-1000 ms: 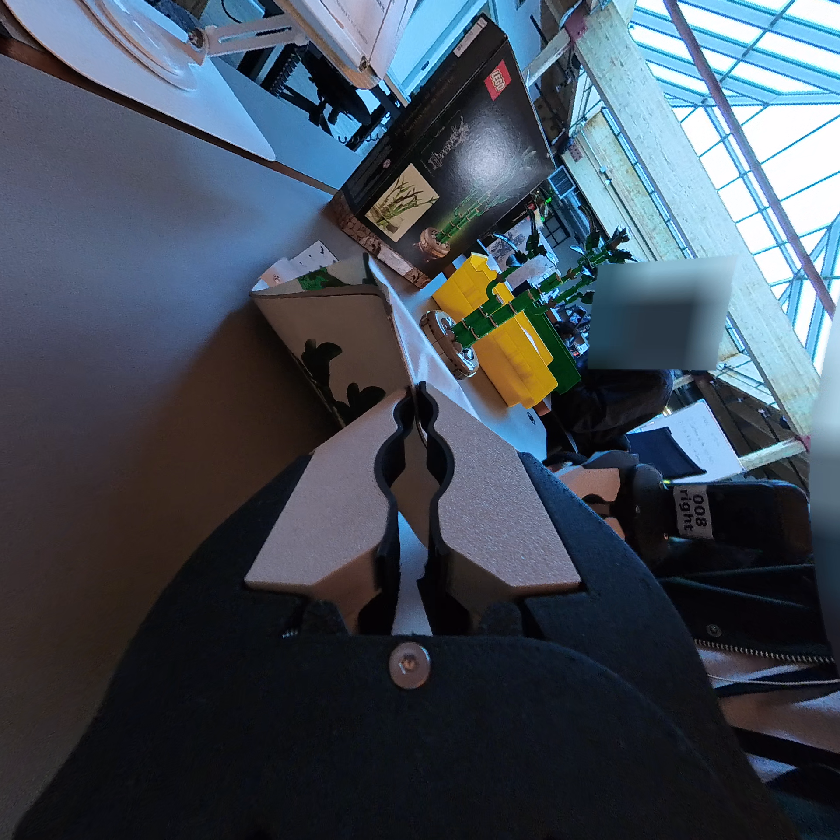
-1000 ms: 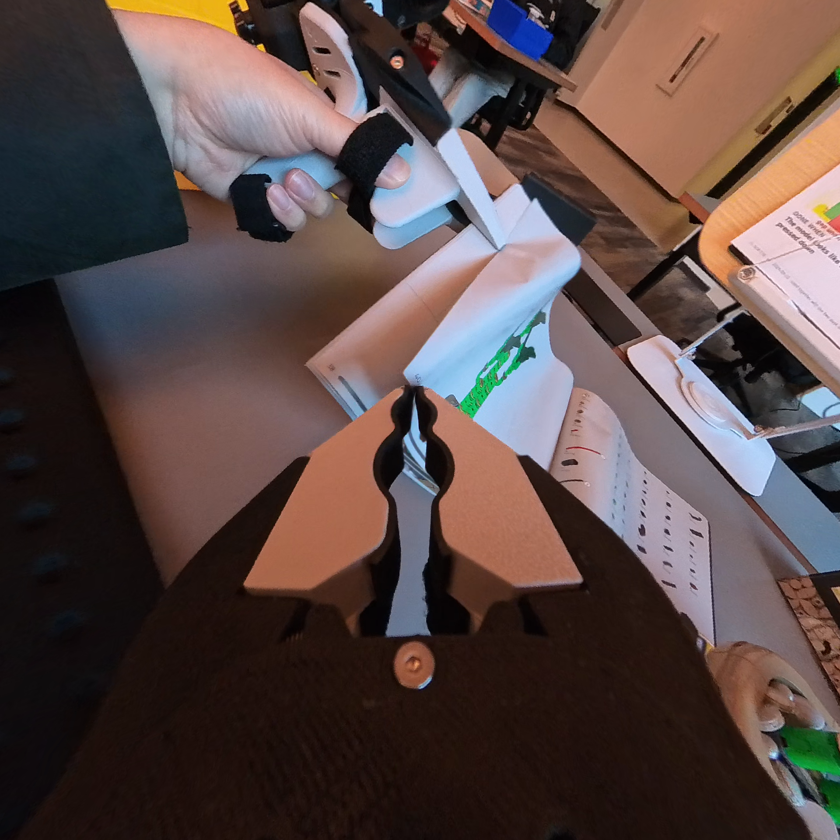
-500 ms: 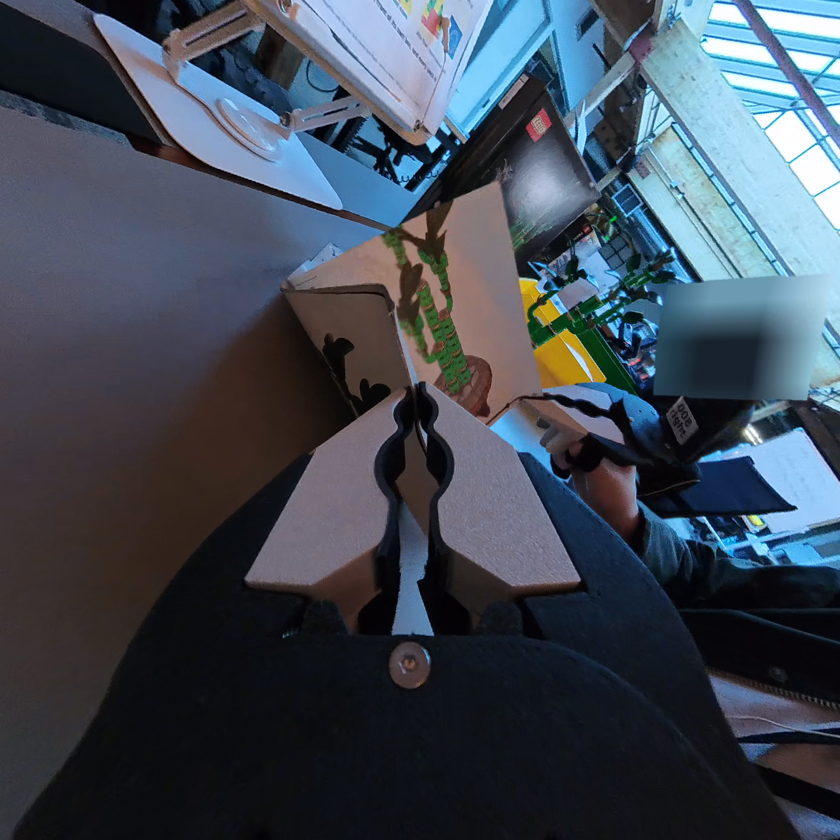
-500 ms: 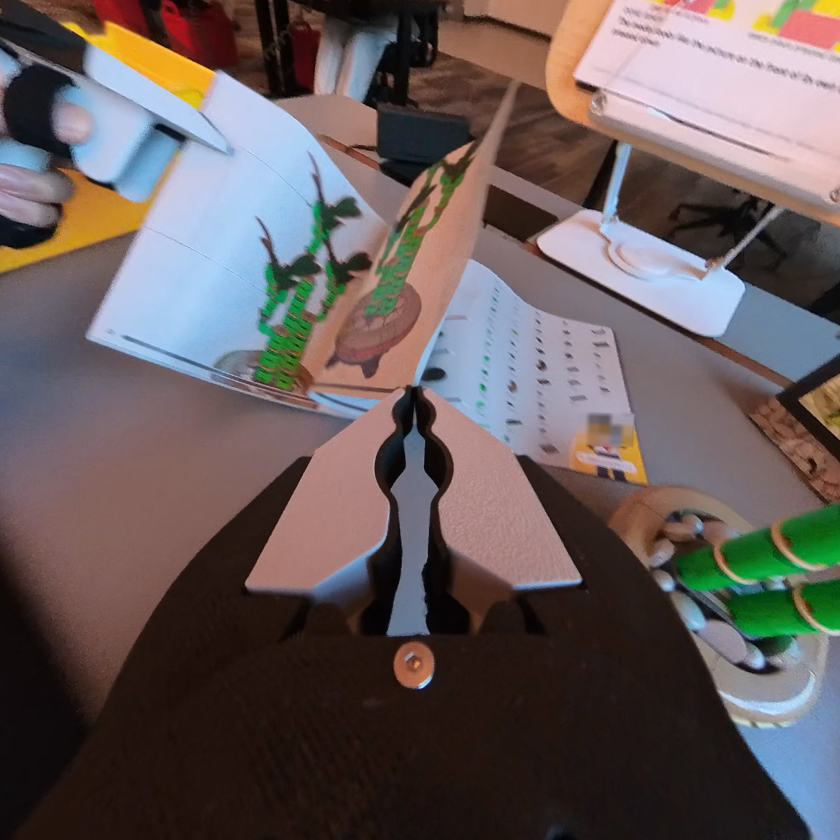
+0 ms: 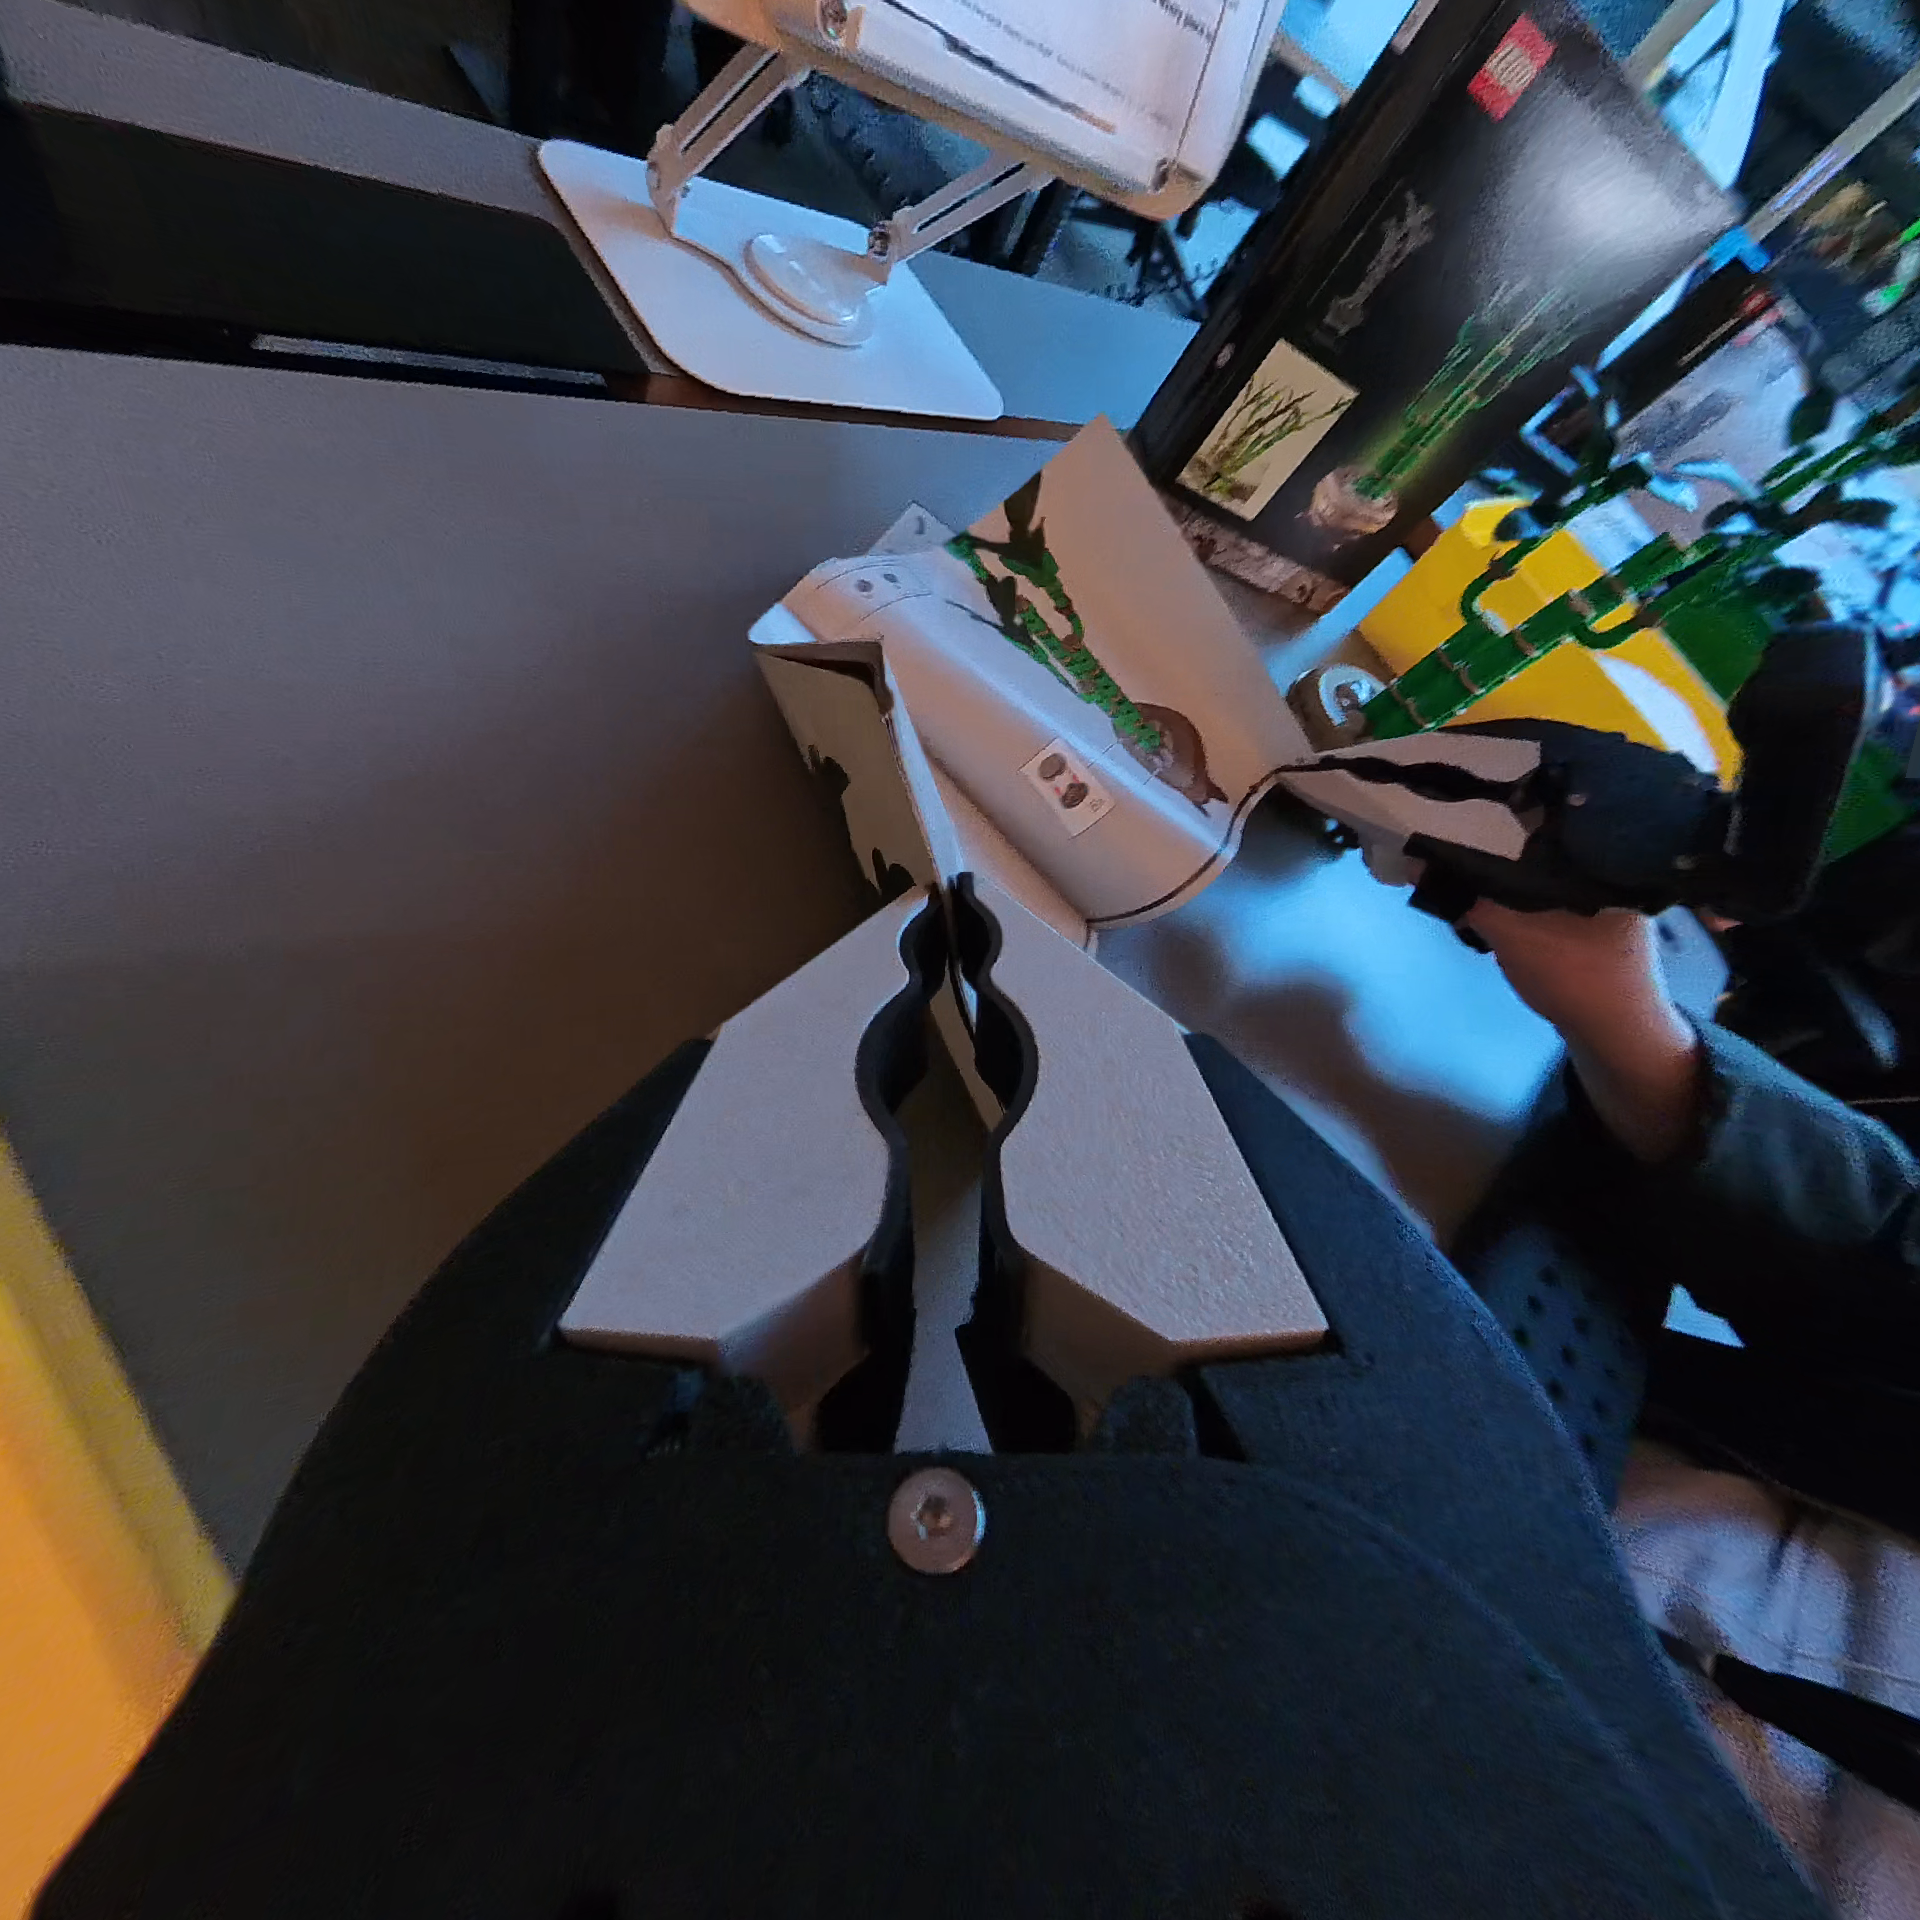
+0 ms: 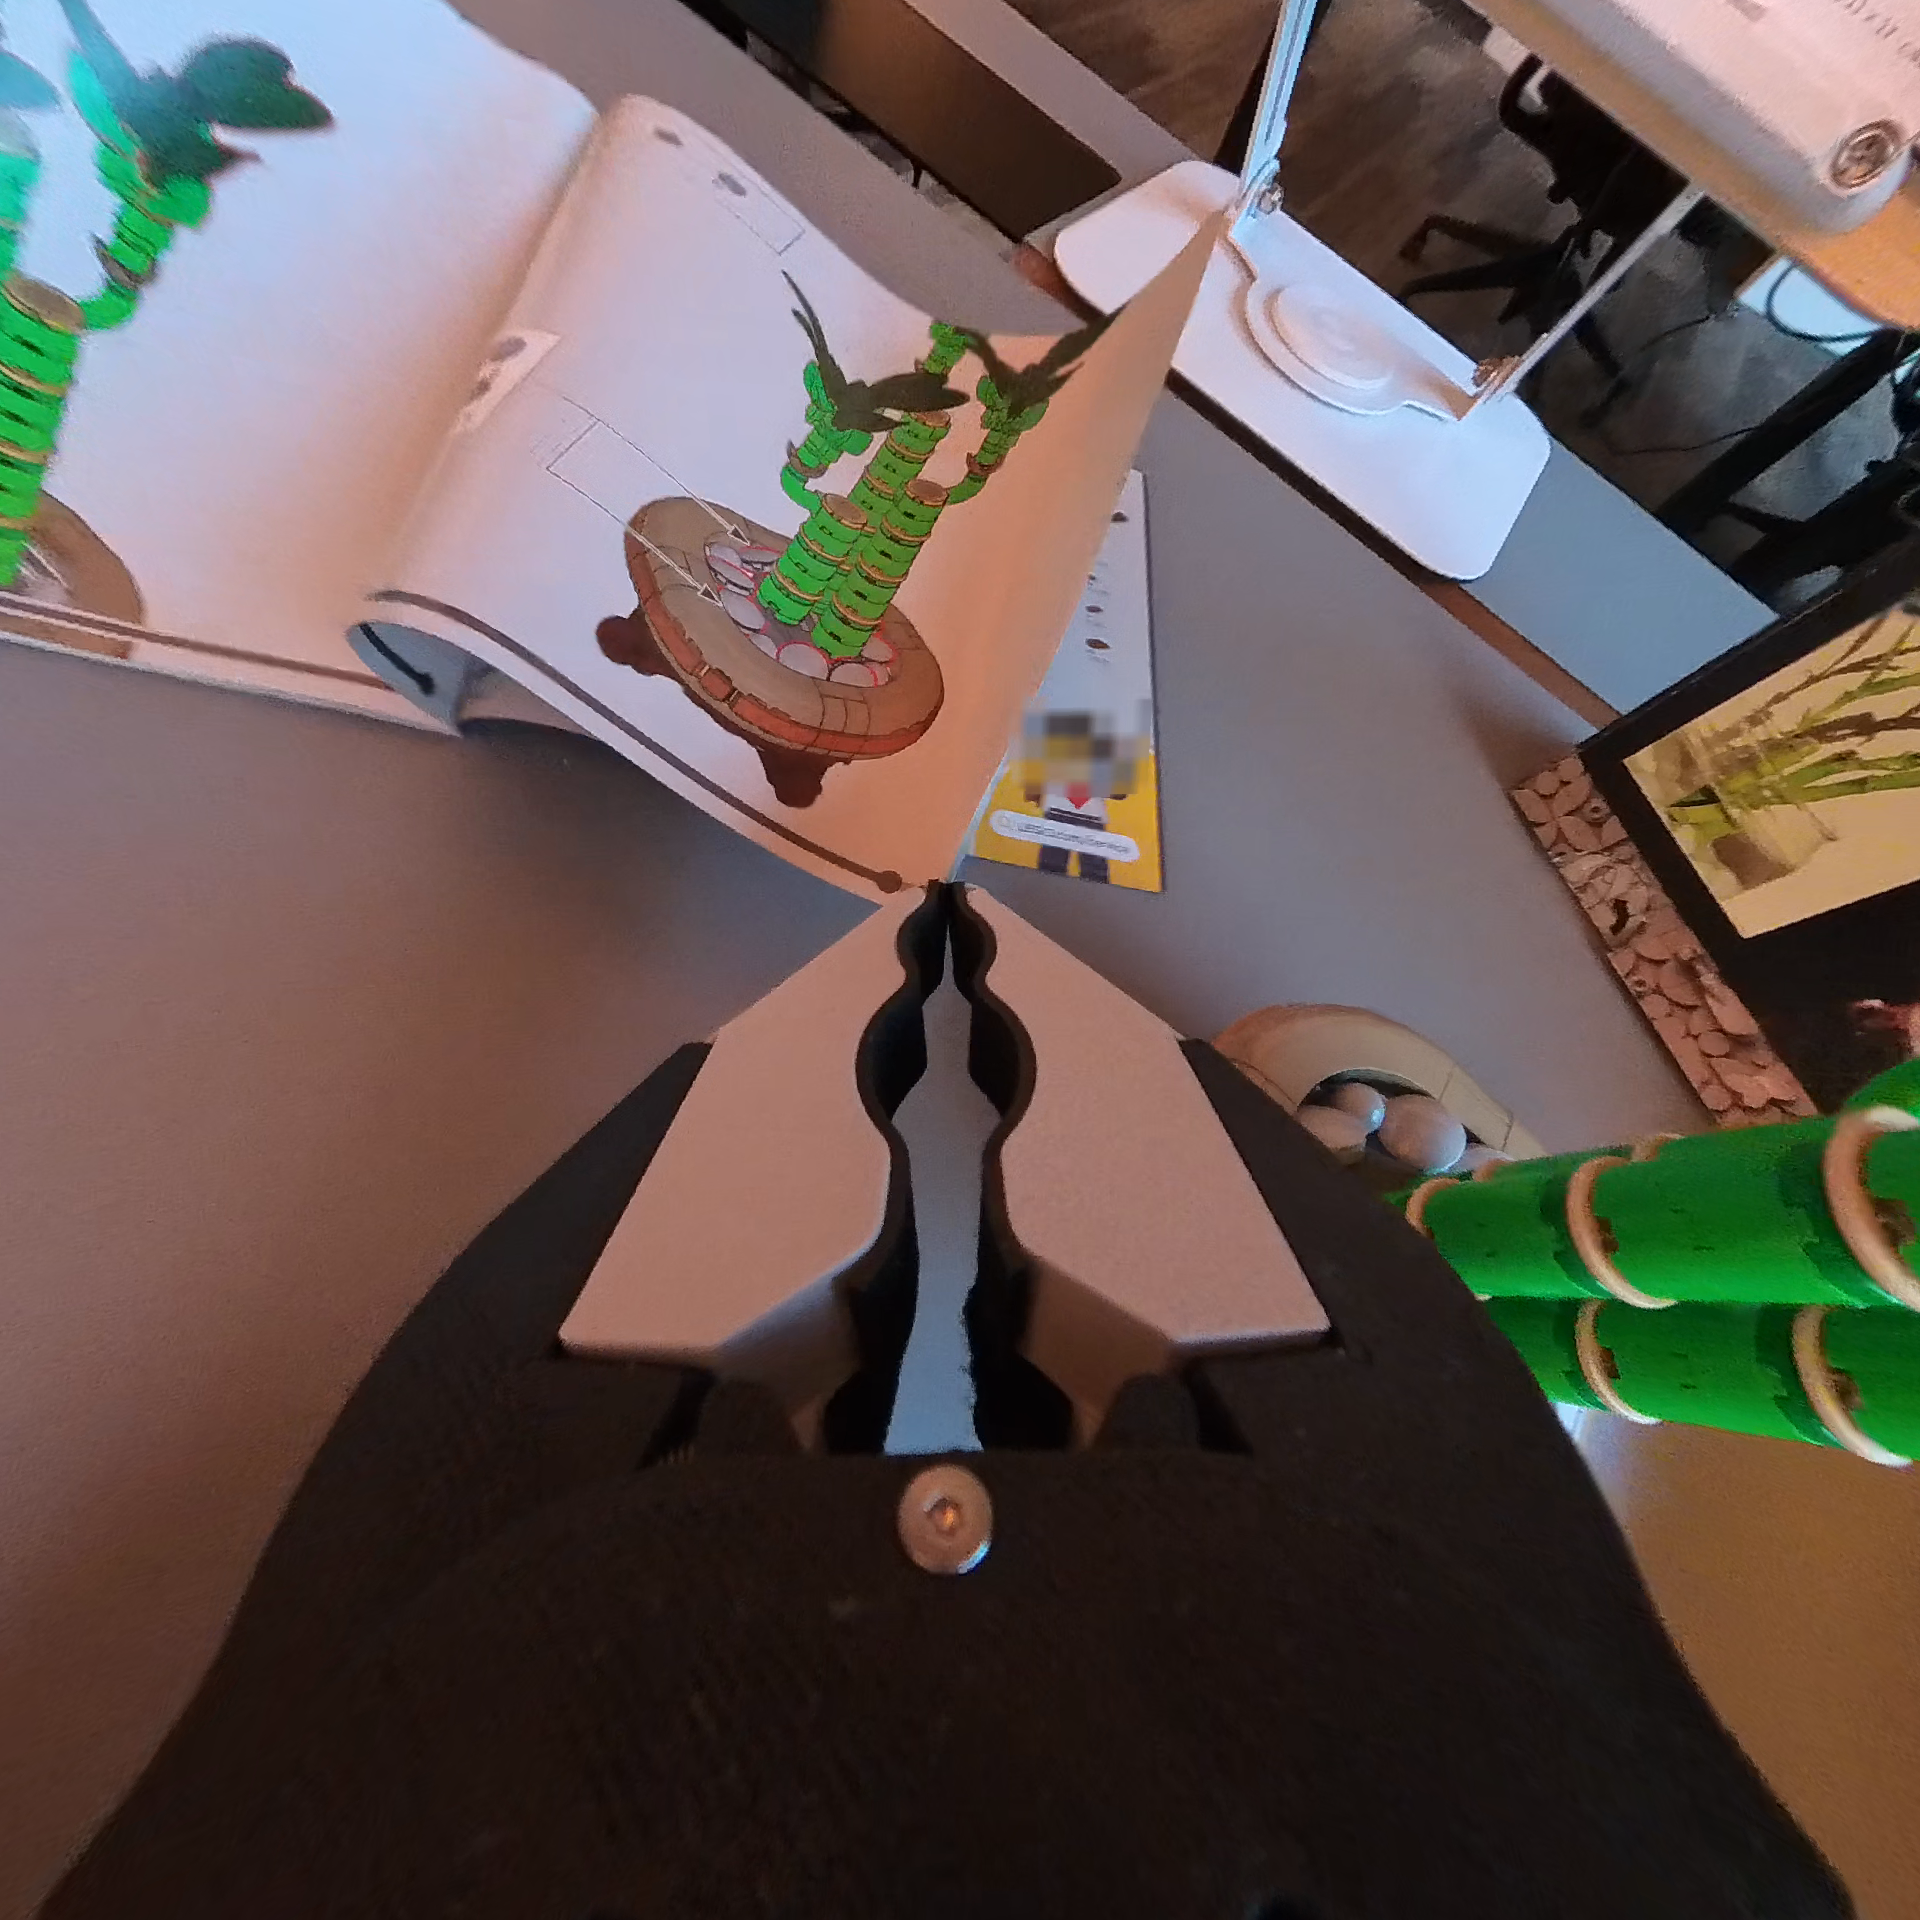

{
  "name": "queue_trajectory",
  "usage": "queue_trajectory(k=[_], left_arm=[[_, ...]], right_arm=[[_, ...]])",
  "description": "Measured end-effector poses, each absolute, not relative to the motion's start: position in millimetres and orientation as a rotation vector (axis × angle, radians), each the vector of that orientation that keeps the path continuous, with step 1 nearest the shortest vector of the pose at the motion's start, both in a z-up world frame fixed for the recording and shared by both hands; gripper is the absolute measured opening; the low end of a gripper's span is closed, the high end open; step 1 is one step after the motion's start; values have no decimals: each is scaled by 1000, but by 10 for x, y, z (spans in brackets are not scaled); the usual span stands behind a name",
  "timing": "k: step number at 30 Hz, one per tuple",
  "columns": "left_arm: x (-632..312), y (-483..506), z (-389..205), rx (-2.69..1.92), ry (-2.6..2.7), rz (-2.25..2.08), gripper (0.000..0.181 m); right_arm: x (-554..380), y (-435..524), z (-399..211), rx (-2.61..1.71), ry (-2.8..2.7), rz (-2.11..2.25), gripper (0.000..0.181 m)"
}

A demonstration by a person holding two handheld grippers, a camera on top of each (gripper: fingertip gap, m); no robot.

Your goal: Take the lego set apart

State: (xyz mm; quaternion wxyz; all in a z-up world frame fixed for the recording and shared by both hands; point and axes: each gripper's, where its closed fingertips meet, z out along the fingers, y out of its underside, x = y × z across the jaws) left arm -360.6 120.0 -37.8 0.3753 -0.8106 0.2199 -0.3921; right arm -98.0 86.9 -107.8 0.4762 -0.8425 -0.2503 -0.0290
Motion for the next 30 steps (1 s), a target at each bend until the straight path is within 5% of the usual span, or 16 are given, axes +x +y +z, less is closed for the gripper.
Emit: queue_trajectory(k=[30], left_arm=[[-3961, 1471, -622, -2162, 684, -247, 0]], right_arm=[[-869, 773, -1359, -2171, -601, -71, 0]])
